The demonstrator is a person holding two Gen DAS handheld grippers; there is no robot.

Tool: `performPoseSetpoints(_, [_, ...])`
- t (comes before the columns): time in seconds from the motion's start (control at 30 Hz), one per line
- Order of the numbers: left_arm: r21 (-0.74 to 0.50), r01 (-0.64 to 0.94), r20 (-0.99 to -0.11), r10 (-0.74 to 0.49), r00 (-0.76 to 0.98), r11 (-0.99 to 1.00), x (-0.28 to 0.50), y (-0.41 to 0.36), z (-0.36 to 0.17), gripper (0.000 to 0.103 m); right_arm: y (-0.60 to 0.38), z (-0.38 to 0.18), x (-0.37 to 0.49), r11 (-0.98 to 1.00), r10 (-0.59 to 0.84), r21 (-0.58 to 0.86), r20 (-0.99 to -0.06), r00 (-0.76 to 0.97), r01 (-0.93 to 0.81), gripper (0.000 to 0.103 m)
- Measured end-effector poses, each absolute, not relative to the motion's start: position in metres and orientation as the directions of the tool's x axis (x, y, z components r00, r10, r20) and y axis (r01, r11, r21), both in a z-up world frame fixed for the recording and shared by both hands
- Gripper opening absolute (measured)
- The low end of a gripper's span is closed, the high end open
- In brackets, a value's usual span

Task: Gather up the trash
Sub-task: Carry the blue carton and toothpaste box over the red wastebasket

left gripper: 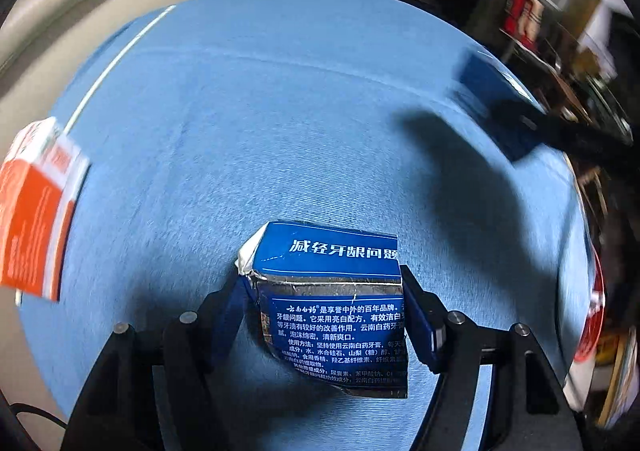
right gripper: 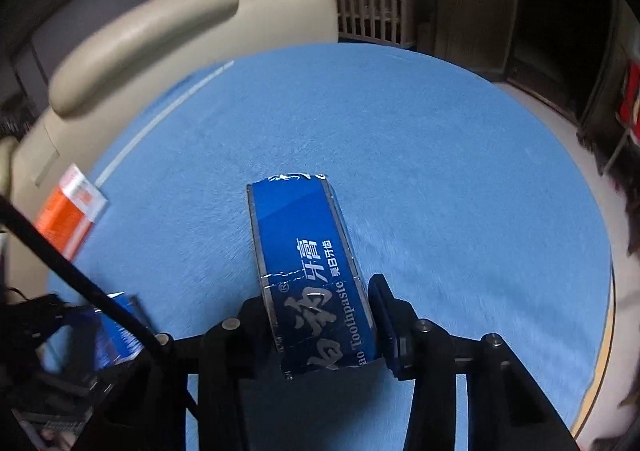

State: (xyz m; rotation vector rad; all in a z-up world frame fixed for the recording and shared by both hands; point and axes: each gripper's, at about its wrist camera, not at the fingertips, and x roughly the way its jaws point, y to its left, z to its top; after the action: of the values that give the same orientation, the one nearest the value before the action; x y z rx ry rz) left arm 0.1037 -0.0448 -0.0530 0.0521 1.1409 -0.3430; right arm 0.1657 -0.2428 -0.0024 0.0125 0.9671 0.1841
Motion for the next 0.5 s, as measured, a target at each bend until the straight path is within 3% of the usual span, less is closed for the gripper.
performPoseSetpoints(0.17, [-0.112, 0.236, -0.892, -0.202, 0.404, 0.965, 0.061, -0.036, -0.035, 0.073, -0.266, 0.007, 0.114, 0.978, 0.208, 0.176, -0.790, 0.576, -0.111, 0.046])
performPoseSetpoints(0.5, [-0.007, 0.168, -0.861, -0.091, 0.500, 0.986, 0.048, -0.057, 0.010, 0.073, -0.291, 0.011, 0.041, 0.955, 0.273, 0.287, -0.742, 0.612, -0.078, 0.046])
